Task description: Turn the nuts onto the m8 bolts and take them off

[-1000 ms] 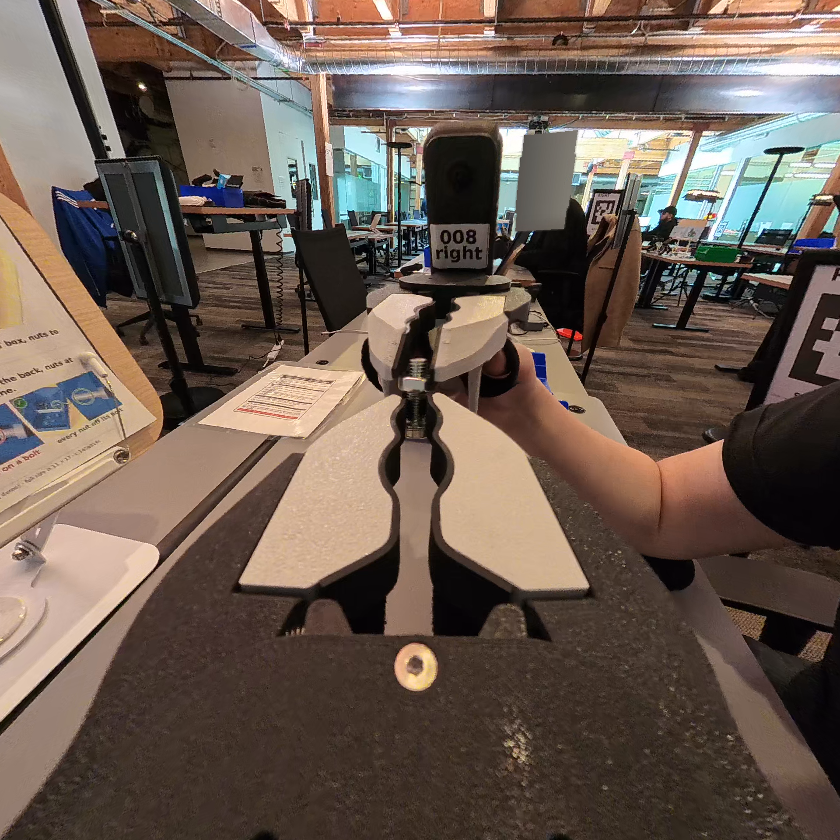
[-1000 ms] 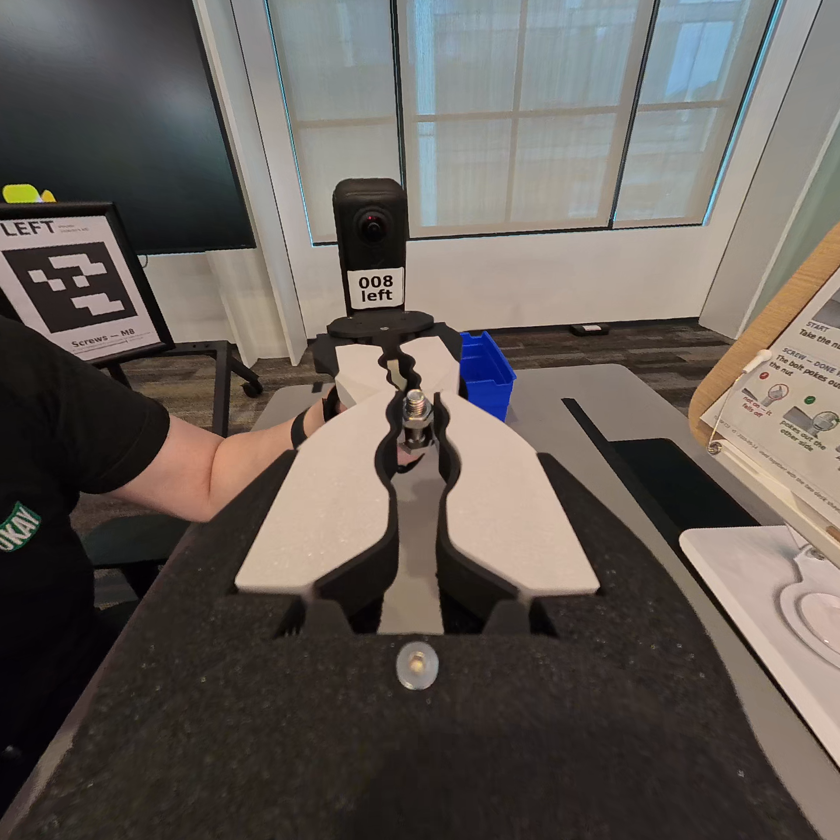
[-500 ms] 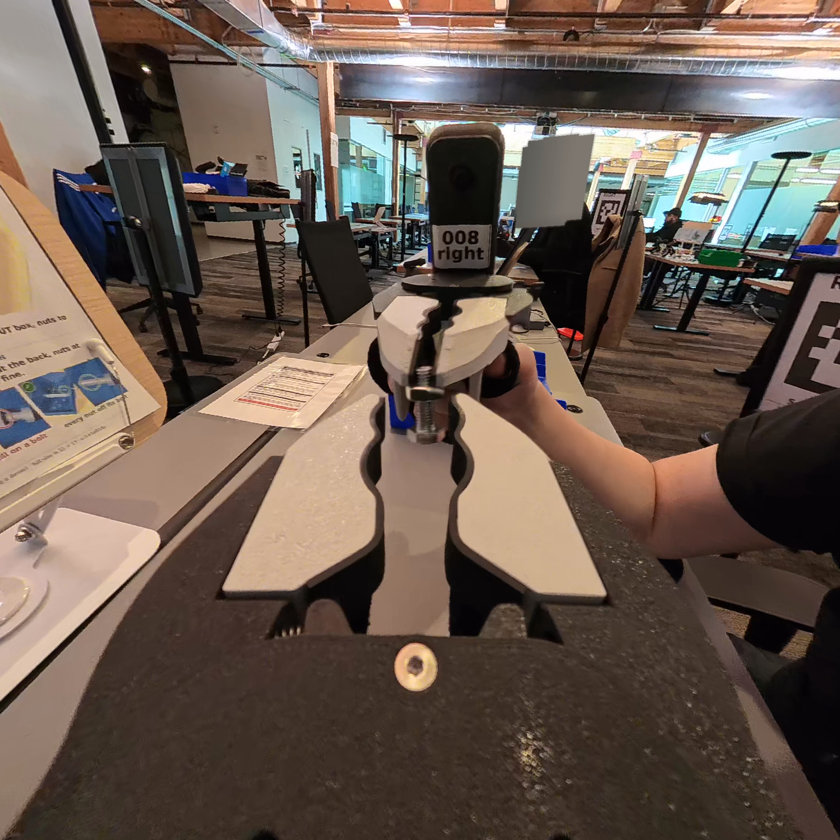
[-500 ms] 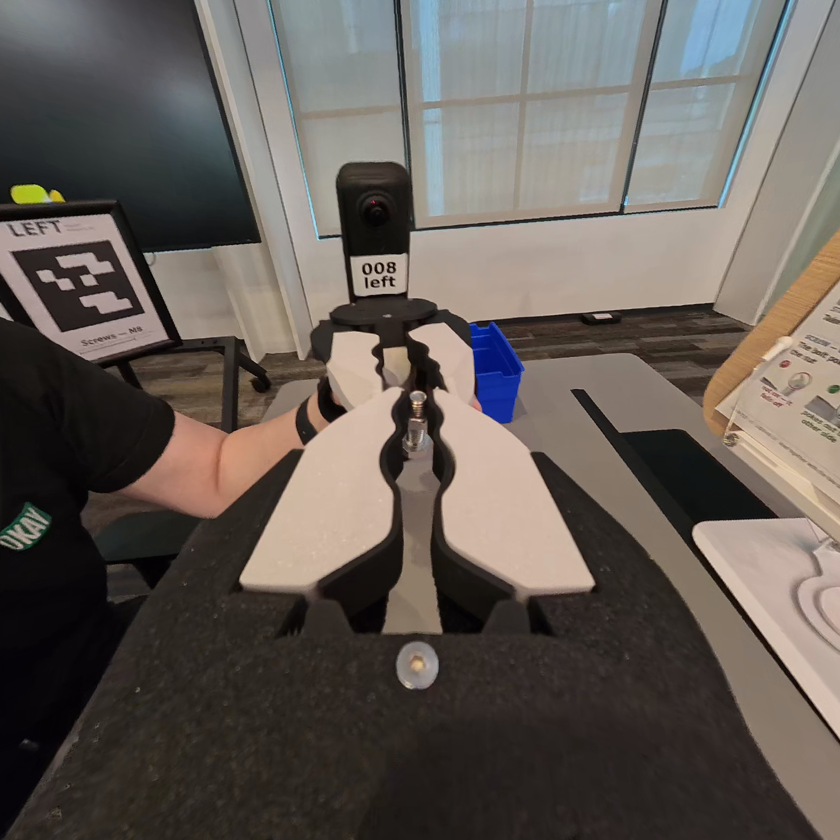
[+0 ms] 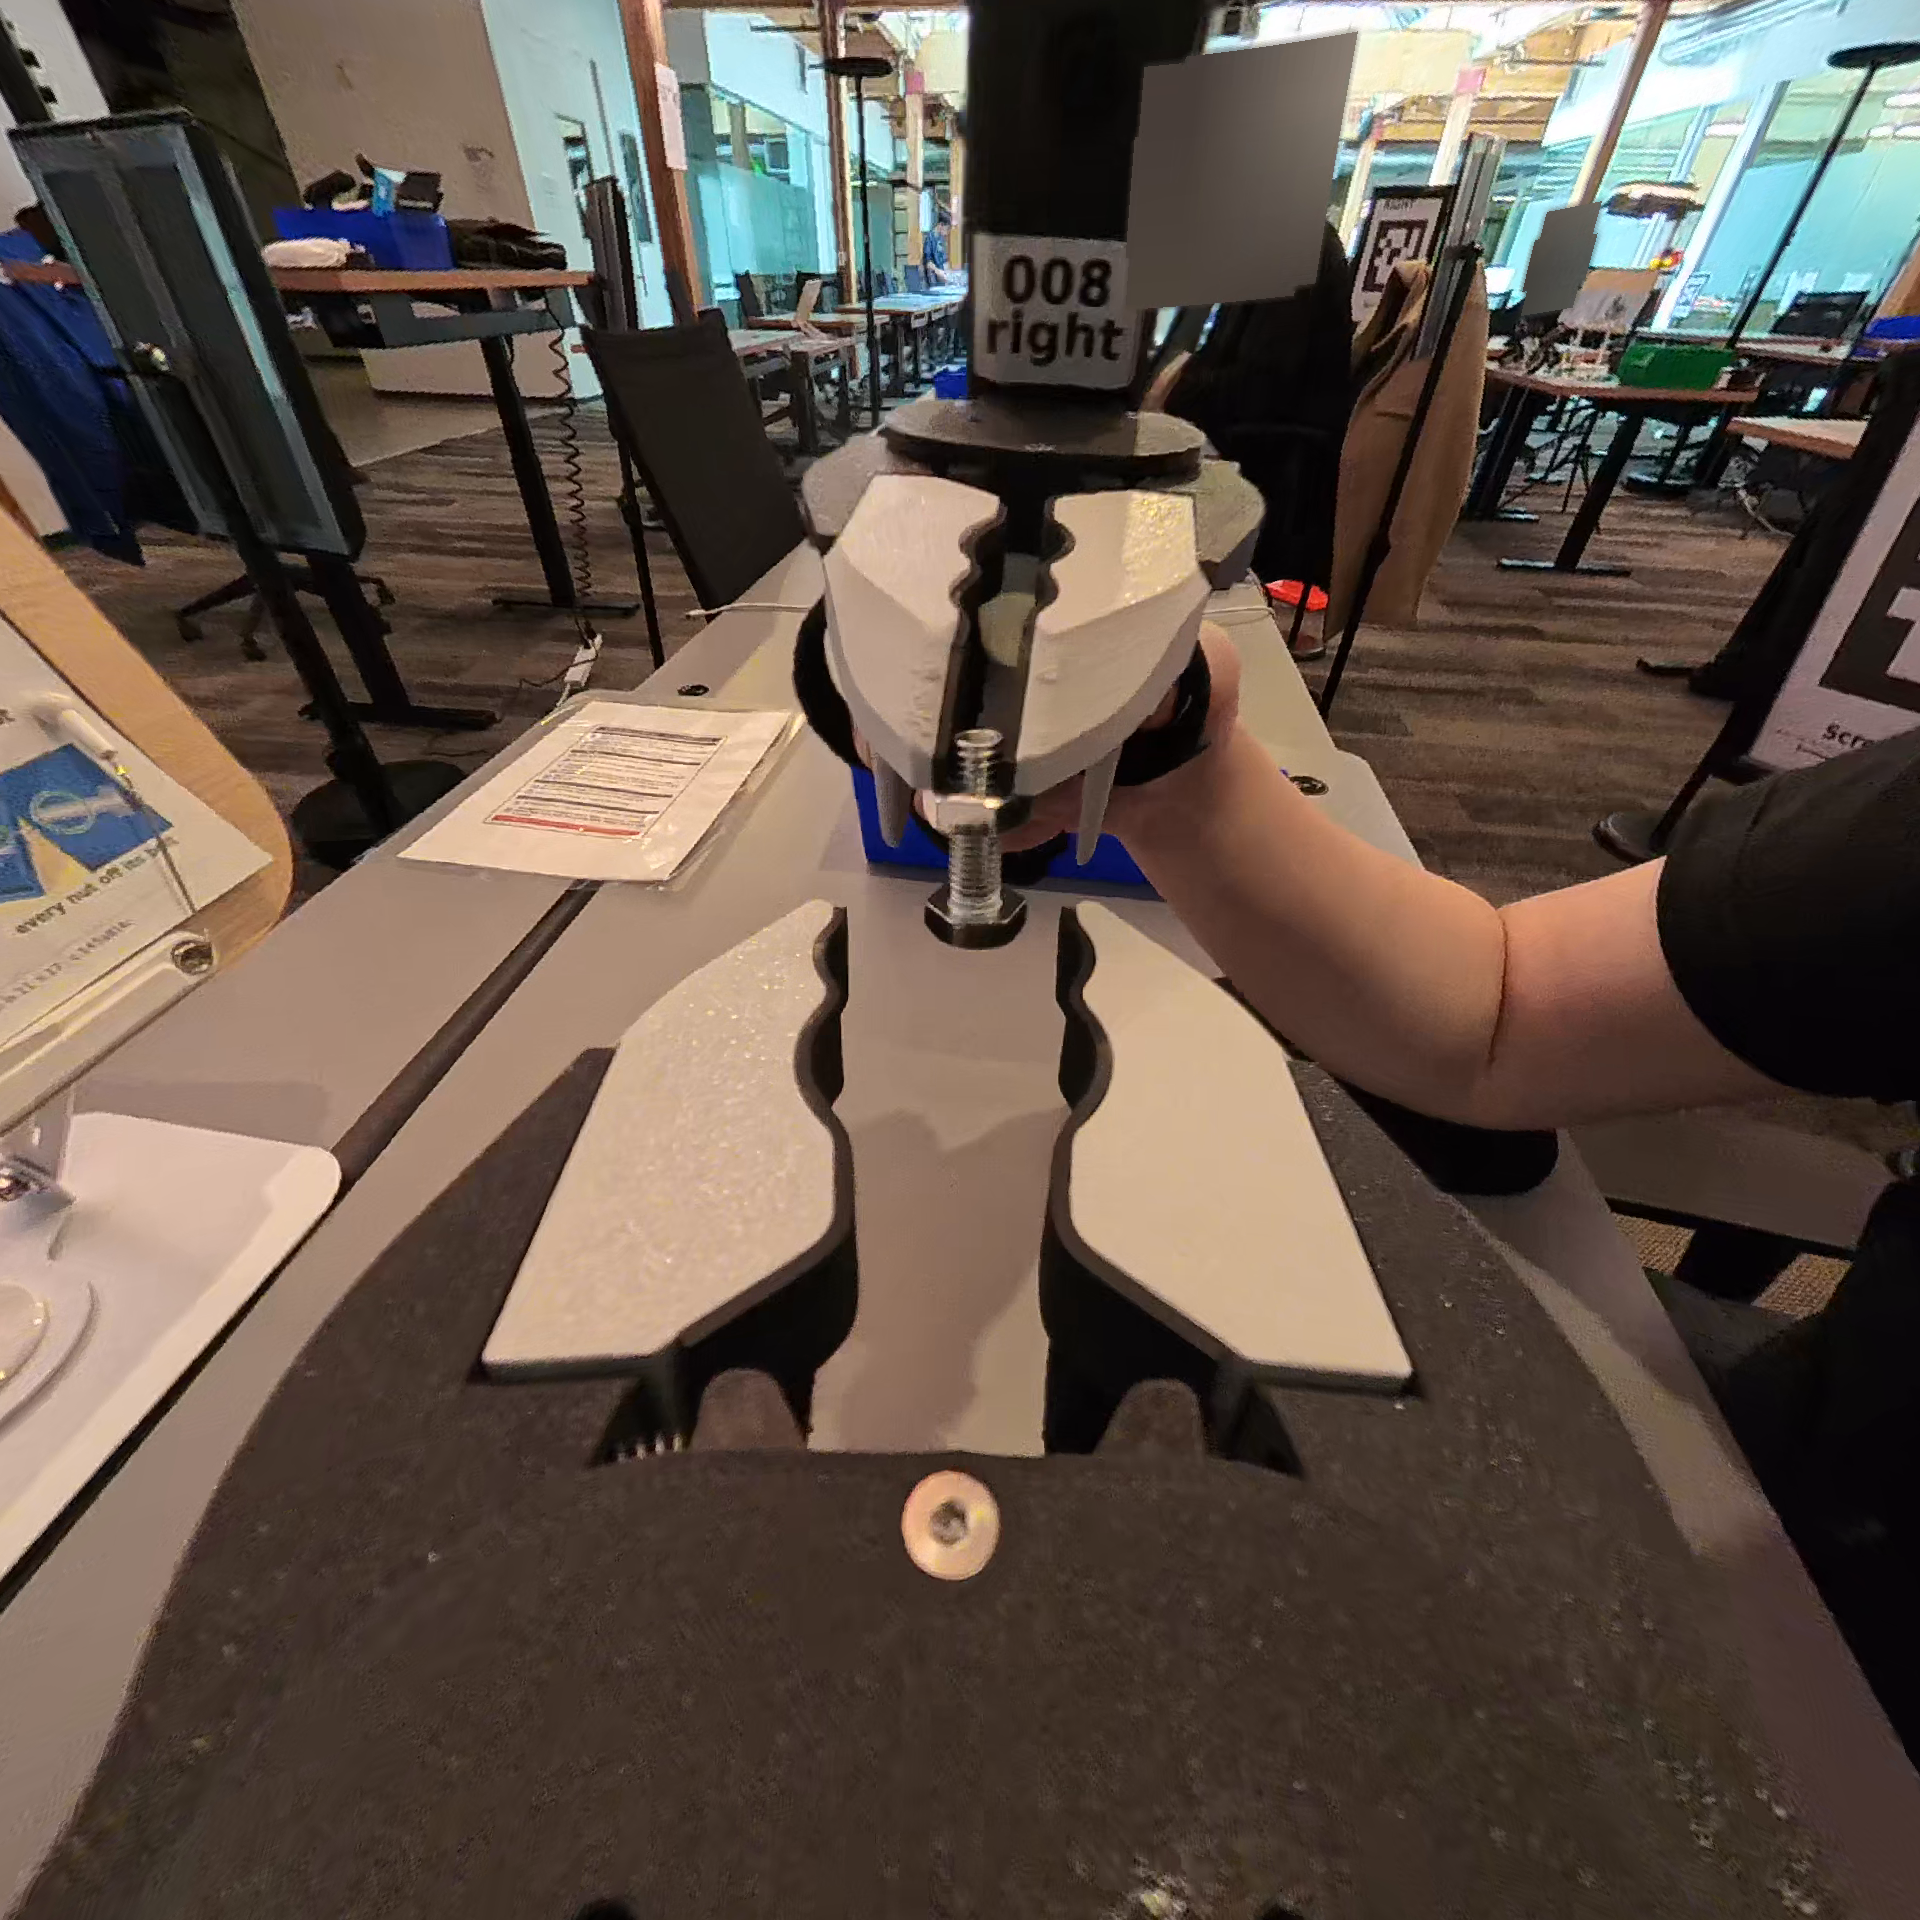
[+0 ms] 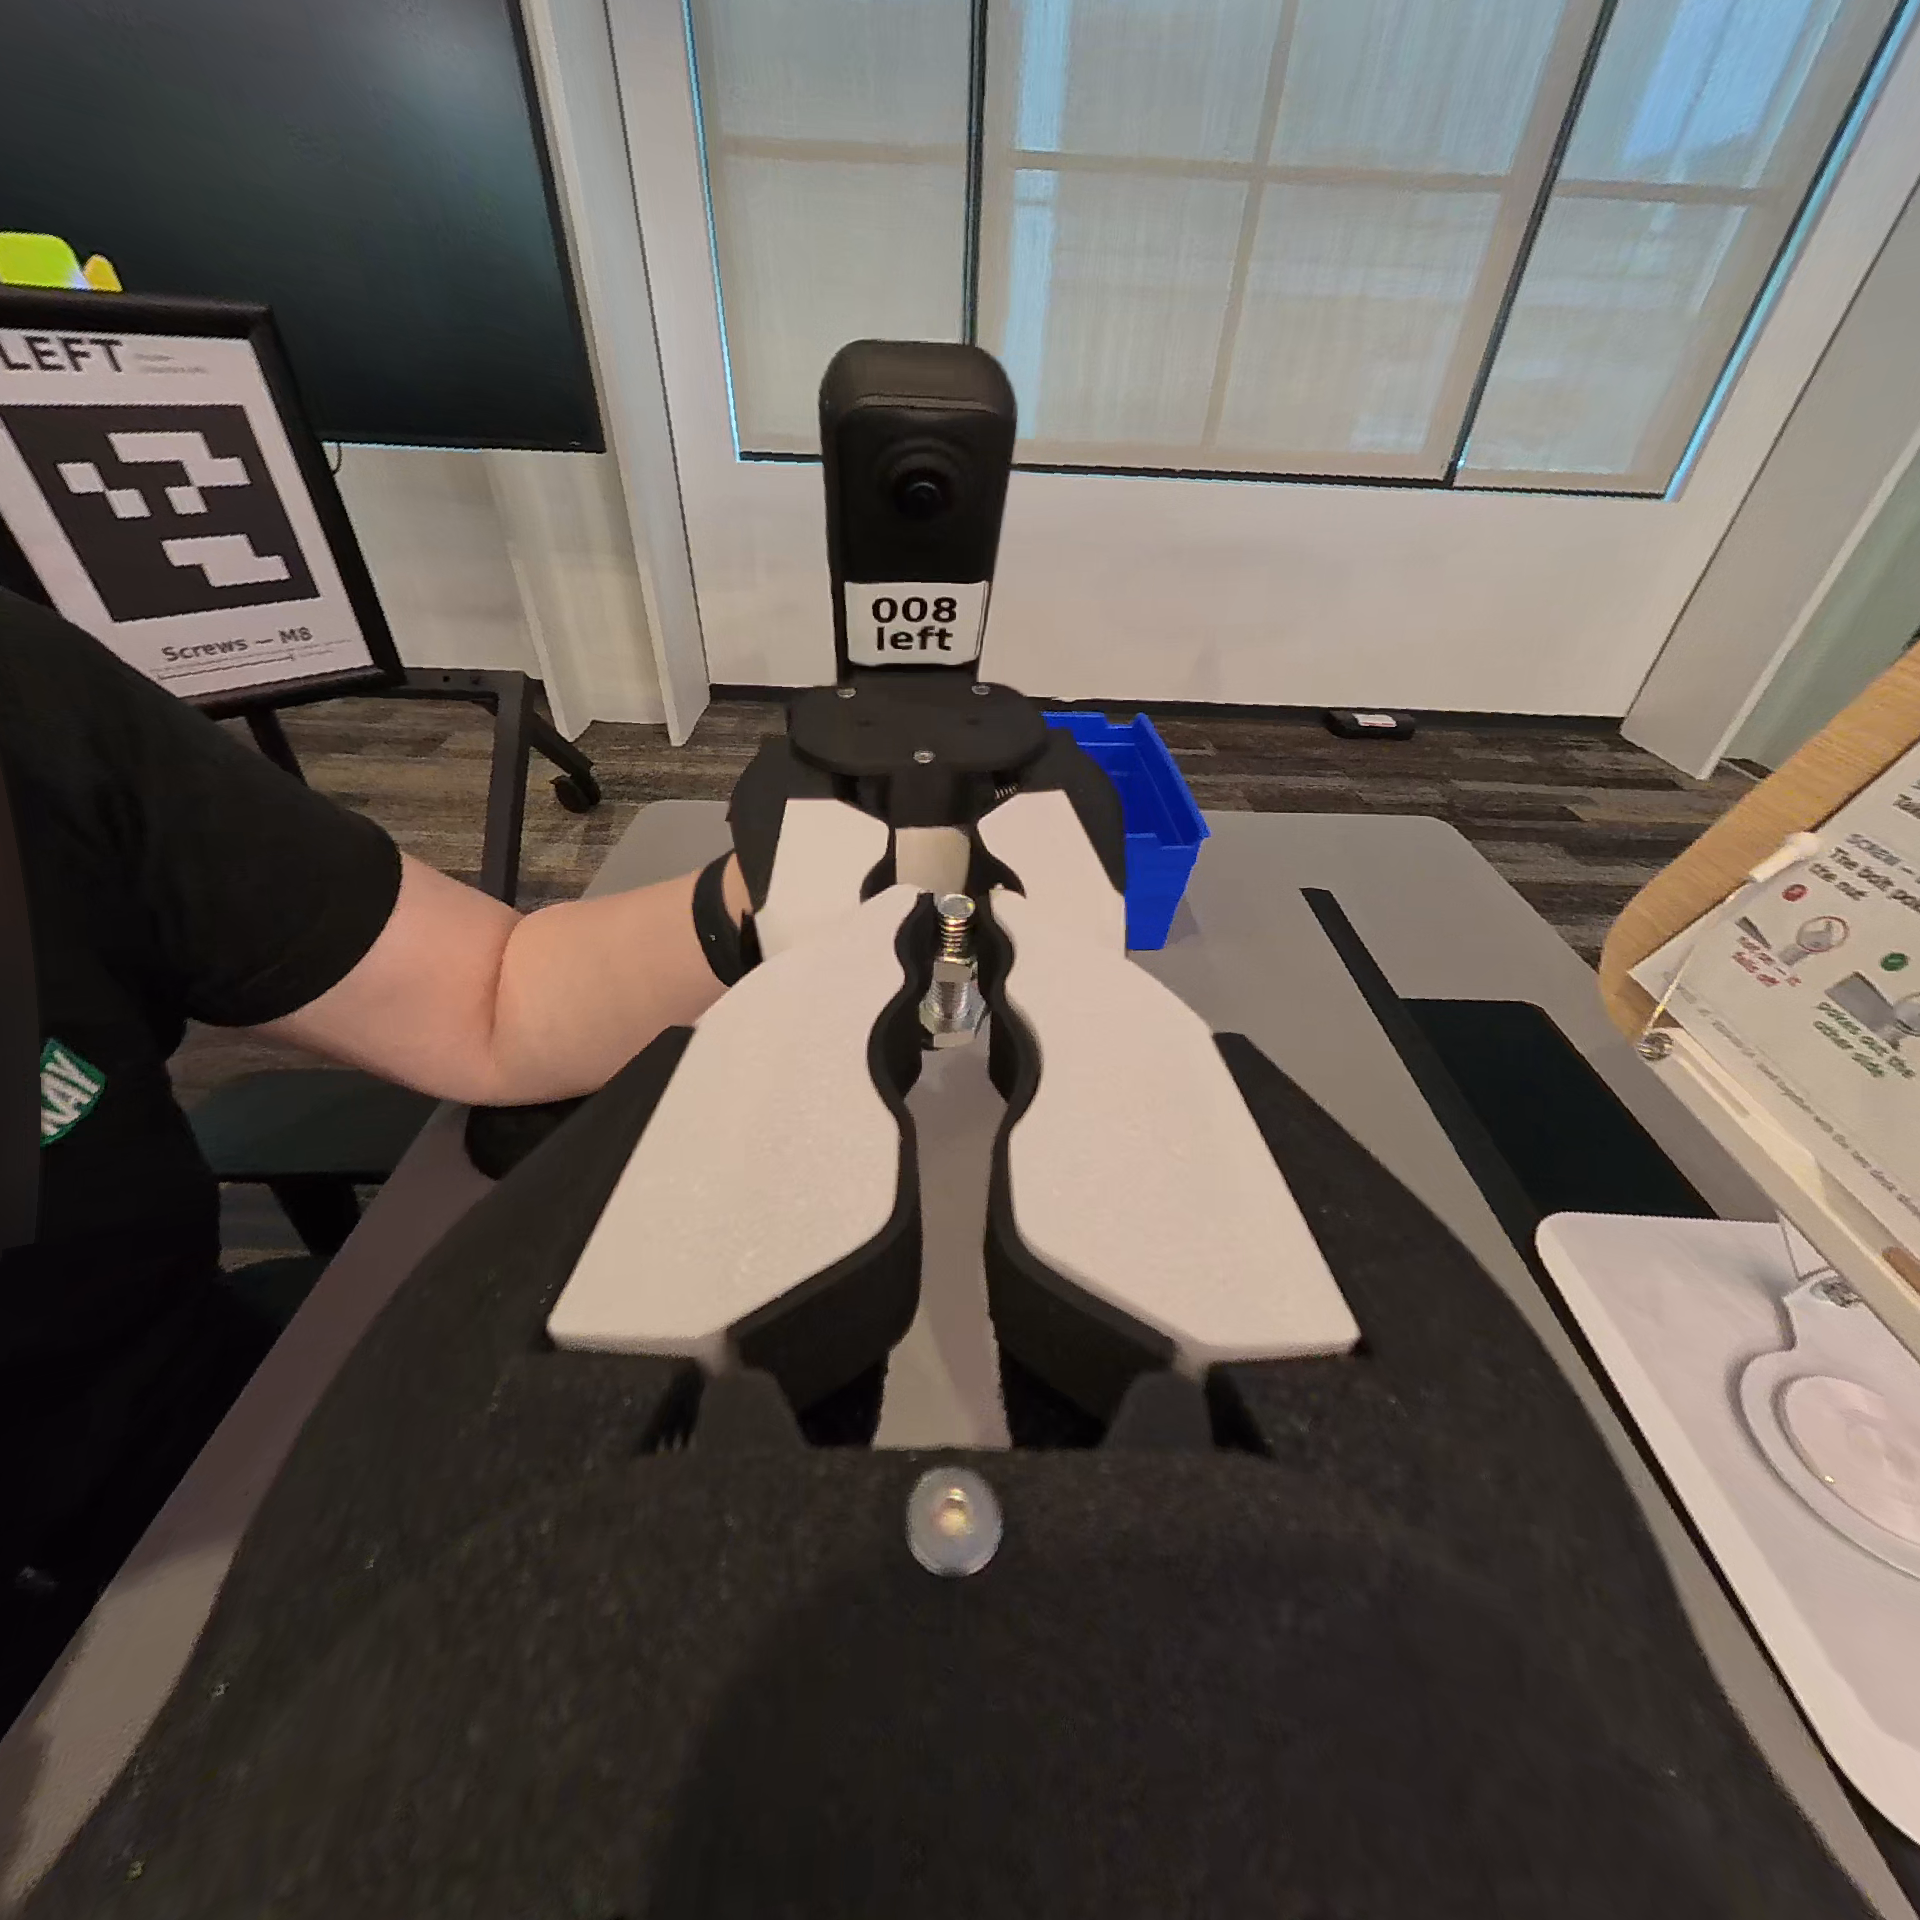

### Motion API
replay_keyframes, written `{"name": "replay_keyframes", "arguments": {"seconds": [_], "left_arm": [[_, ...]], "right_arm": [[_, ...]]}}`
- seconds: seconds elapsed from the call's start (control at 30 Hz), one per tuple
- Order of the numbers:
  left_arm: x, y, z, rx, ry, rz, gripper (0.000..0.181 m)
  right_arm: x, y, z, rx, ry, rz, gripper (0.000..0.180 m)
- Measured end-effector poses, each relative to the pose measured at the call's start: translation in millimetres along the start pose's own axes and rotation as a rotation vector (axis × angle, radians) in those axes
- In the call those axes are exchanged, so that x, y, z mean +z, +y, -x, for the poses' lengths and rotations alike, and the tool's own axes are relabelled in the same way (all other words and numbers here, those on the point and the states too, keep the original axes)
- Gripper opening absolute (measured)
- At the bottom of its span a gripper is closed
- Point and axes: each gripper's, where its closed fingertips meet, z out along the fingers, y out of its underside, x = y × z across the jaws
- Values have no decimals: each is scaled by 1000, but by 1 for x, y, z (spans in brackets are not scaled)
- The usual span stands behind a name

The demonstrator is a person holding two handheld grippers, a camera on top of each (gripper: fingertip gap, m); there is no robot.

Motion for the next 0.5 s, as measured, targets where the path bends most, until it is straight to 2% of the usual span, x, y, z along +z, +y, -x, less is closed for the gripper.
{"name": "replay_keyframes", "arguments": {"seconds": [0.5], "left_arm": [[8,6,-24,45,126,23,21]], "right_arm": [[3,7,21,-80,-96,56,7]]}}
